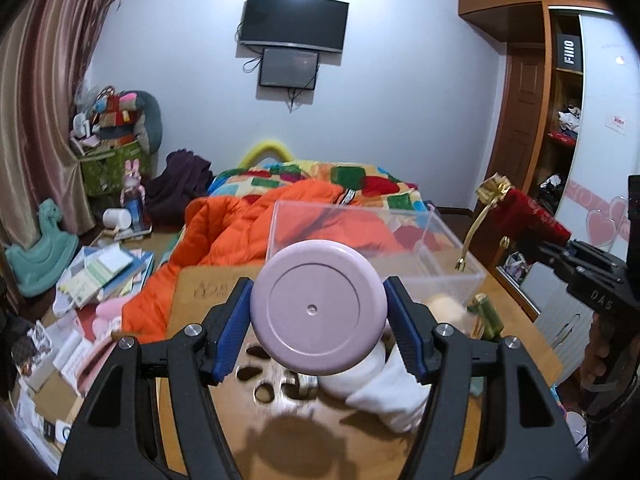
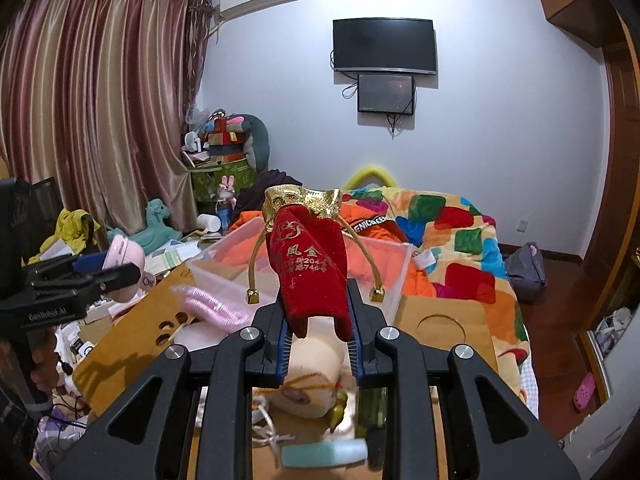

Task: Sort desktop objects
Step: 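Carry the pink compact and red pouch over the clear box and release both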

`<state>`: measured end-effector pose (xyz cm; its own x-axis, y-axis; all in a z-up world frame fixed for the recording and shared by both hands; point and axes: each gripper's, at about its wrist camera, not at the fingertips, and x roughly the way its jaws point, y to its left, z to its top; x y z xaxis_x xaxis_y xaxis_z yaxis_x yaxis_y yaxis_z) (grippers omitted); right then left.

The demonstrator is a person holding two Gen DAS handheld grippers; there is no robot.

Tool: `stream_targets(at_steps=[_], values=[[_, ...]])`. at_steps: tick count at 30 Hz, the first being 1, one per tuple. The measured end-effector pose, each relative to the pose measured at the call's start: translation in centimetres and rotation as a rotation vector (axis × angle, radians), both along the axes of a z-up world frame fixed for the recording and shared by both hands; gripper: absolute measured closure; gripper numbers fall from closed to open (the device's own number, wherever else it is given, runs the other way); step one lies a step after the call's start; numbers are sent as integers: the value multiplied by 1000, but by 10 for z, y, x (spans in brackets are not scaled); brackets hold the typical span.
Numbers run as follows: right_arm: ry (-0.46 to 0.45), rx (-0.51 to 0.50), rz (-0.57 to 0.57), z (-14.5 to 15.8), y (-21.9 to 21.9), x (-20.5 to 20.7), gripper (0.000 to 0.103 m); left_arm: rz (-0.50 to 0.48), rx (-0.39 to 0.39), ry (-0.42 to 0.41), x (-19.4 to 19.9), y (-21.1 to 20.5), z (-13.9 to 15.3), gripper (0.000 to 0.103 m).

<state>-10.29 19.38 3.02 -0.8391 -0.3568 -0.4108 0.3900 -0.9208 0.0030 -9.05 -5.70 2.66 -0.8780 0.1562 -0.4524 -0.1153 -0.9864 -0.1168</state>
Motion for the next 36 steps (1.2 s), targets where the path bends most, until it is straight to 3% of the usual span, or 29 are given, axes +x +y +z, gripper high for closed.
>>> stream_targets(at_steps=[4, 12, 25, 36], values=[[-6, 1, 1, 2, 4, -14, 82, -3, -27, 18, -16, 4, 15, 38], [-50, 0, 12, 1, 7, -49, 82, -27, -59, -25, -62, 10, 25, 38], [-166, 39, 56, -29, -1, -97, 82, -68, -109, -167, -126, 29, -3, 38], [-307, 104, 121, -52, -11, -130, 82, -142, -137, -317, -154, 41, -28, 38]])
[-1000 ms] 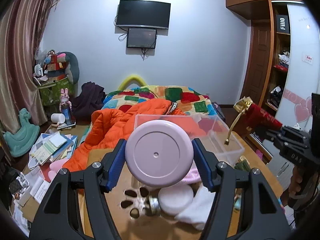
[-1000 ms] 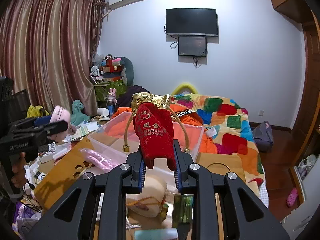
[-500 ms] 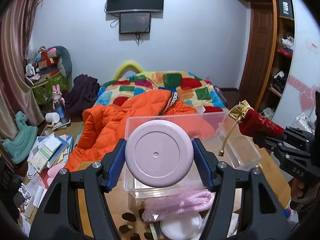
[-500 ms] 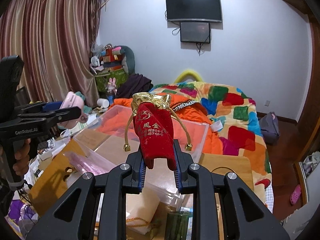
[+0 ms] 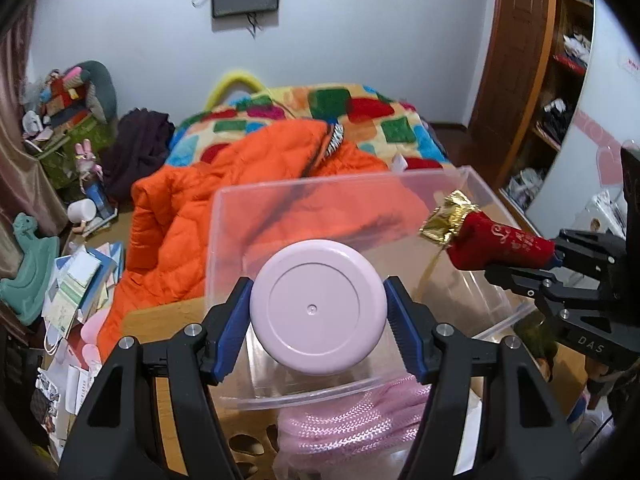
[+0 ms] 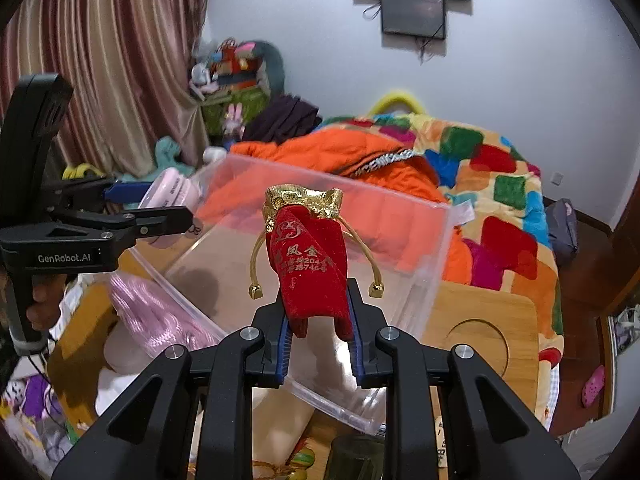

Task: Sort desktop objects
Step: 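Carry the pink compact and red pouch over the clear box and release both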

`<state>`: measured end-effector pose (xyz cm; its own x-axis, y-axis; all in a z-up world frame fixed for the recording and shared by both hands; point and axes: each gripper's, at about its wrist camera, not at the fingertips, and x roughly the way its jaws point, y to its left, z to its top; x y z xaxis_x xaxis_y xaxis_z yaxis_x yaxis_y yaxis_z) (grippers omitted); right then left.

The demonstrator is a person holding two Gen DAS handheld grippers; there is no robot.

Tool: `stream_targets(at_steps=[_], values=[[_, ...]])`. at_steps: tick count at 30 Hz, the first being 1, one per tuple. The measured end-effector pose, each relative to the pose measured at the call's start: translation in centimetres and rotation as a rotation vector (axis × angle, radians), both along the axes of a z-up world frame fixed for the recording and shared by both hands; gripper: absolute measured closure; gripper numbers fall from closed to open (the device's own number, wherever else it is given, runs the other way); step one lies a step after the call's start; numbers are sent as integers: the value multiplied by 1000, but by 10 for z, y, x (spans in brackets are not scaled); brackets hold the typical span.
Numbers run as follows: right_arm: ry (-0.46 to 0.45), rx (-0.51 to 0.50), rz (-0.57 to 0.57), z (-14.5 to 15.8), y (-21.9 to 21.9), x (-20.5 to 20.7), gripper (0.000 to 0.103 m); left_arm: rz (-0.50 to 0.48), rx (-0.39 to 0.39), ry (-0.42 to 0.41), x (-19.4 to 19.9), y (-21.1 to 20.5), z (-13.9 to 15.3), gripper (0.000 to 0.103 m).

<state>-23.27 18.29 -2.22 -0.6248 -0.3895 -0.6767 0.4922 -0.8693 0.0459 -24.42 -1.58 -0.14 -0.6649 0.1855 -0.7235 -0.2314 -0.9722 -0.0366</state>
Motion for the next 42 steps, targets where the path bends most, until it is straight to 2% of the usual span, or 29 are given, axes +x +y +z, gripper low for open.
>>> stream_targets(at_steps=[4, 14, 15, 21, 23, 25, 27, 30, 33, 37, 42], values=[[-48, 39, 29, -5, -8, -7, 82, -13, -25, -30, -6, 5, -7, 38], [-75, 160, 60, -15, -27, -23, 82, -33, -49, -90, -13, 7, -20, 38], [-71, 172, 57, -15, -29, -24, 79, -34, -51, -98, -14, 8, -22, 38], [-12, 217, 20, -15, -39, -19, 78, -31, -43, -117, -17, 7, -27, 38], [-9, 215, 8, -14, -40, -18, 73, -25, -55, -115, -17, 7, -28, 38], [4, 218, -10, -12, -40, -17, 59, -22, -69, -112, -17, 7, -27, 38], [35, 238, -24, -10, -41, -14, 51, -17, -75, -110, -17, 6, -27, 38], [81, 273, -26, -7, -45, -6, 49, -12, -89, -99, -15, 6, -26, 37], [111, 292, -22, -5, -48, 2, 33, -13, -90, -103, -15, 4, -25, 37], [162, 315, -20, 0, -51, 16, 31, -38, -54, -130, -11, 2, -24, 27], [195, 296, -29, 13, -45, 29, 24, -26, -71, -105, -1, 2, -17, 24]])
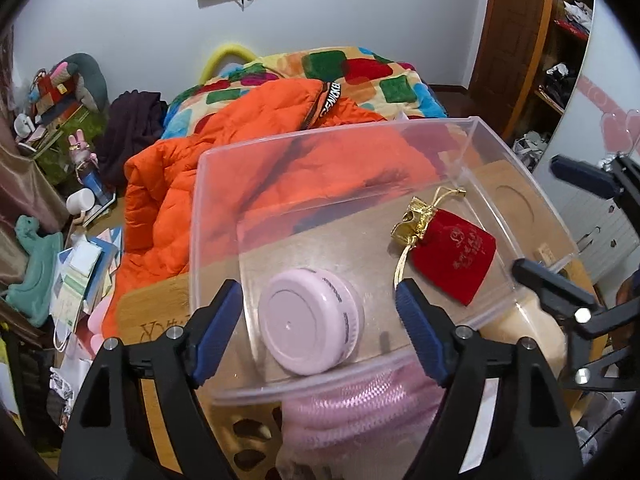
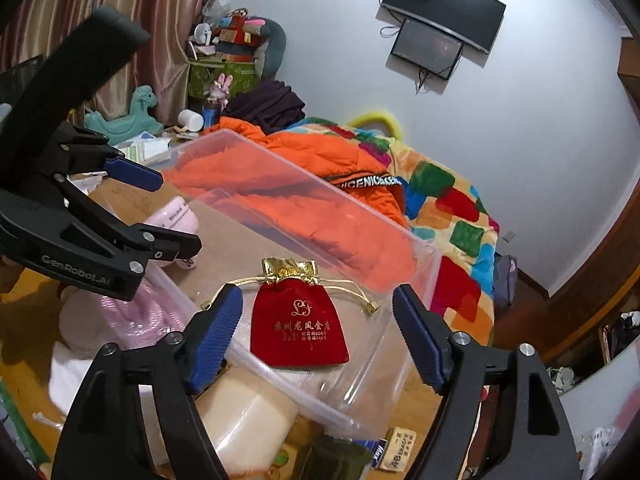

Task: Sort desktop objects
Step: 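Withdraw both grippers from the box toward the remaining table items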

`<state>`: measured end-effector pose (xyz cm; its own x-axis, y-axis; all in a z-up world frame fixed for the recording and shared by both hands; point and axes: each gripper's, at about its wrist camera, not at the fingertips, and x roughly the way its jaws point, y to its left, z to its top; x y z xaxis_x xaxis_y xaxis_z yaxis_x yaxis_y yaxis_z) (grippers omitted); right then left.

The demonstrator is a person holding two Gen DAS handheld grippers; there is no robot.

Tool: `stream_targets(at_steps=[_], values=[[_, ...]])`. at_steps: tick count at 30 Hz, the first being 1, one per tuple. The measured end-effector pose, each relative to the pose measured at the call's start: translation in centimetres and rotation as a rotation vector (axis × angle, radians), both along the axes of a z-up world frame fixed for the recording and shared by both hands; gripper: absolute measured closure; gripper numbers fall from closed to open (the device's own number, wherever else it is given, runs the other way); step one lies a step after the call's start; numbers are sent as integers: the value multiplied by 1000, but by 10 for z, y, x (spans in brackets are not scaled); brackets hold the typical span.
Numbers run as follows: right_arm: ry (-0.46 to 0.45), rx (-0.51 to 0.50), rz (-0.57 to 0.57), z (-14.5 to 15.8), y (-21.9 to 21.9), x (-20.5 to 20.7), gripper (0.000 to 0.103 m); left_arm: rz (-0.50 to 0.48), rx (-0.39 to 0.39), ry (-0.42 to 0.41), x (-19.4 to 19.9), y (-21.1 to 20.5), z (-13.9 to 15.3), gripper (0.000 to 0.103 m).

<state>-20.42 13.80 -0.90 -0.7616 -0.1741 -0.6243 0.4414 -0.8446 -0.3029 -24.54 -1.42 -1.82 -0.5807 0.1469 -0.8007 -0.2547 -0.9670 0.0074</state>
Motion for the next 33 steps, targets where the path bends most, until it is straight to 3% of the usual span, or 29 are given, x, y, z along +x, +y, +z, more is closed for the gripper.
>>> stream_targets(at_steps=[6, 10, 18, 27, 33], values=[[36, -60, -40, 24, 20, 13, 17, 25, 12, 50, 17, -5, 22, 22], [72, -85, -76, 39, 34, 23, 14, 53, 34, 115, 33, -12, 45, 11], [131, -149, -115, 62, 63, 49, 9, 102, 36, 222, 70, -22, 78, 7], [170, -179, -147, 63, 86, 82, 6, 123, 0, 305, 112, -16, 79, 6], [153, -215, -160, 49, 100, 97, 6, 84, -34, 343, 140, 2, 66, 3]])
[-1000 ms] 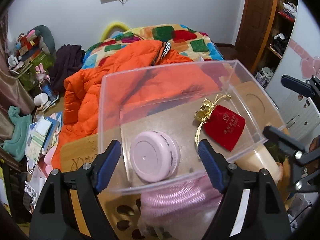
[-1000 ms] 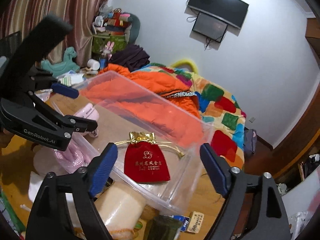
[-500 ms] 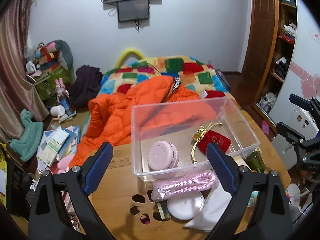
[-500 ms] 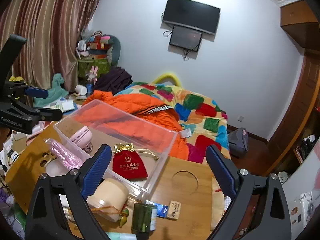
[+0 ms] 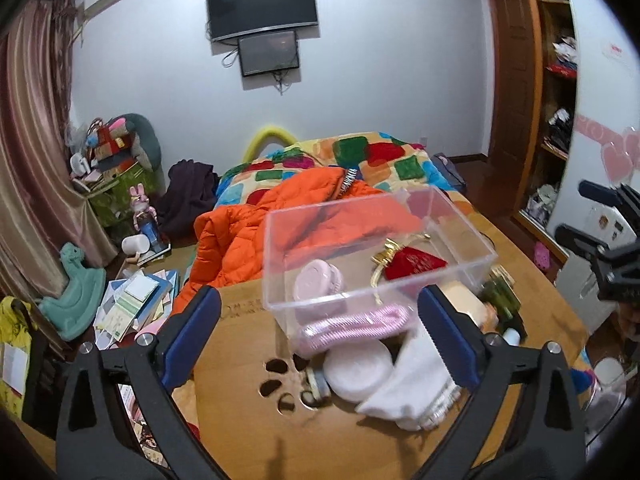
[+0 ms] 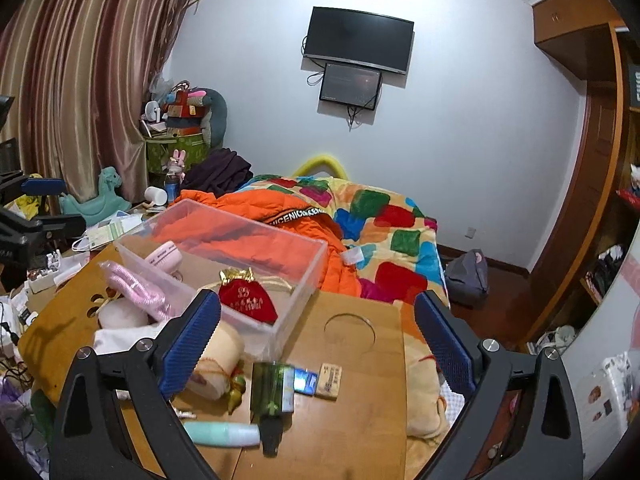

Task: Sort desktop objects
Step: 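Withdraw both grippers from the box toward the remaining table items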

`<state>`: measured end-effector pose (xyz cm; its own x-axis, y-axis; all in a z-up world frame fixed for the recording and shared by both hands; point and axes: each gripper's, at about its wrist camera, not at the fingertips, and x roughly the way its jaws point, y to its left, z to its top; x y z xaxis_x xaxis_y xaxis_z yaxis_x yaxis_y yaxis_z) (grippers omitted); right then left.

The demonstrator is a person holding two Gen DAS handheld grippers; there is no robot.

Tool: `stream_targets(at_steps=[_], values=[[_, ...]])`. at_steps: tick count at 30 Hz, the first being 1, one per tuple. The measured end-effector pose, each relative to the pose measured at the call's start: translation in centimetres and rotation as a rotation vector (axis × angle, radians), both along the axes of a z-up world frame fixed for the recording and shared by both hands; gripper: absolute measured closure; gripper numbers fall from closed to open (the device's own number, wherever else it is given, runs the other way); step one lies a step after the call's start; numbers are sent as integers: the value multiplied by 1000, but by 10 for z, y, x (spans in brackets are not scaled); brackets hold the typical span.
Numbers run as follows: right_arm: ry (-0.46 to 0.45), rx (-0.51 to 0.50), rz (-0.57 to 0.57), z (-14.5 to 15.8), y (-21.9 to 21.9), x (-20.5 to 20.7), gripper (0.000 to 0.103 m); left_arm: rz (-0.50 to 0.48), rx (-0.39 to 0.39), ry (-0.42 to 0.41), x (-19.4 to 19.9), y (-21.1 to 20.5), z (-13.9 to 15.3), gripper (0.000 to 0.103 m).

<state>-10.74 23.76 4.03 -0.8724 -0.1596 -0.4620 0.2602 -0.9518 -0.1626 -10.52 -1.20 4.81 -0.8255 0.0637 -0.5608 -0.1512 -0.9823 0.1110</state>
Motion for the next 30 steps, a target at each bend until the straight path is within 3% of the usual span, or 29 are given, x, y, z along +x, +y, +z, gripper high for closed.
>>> stream_targets(at_steps=[5, 9, 16, 21, 25, 30], values=[[-42, -28, -13, -15, 12, 1, 6, -35, -29, -7, 17, 18, -17, 3], [-64, -30, -26, -30, 20, 7, 6, -65, -17, -67, 25, 28, -38, 3], [-130, -43, -31, -56, 34, 6, 6, -84, 57, -193, 26, 34, -82, 3], [-176, -39, -4, -77, 34, 6, 6, -91, 158, -289, 22, 31, -107, 3], [-176, -8, 12, -89, 26, 7, 6, -127, 188, -331, 16, 42, -118, 3], [-208, -24, 35, -100, 26, 2, 6, -77, 214, -353, 0, 53, -126, 3]])
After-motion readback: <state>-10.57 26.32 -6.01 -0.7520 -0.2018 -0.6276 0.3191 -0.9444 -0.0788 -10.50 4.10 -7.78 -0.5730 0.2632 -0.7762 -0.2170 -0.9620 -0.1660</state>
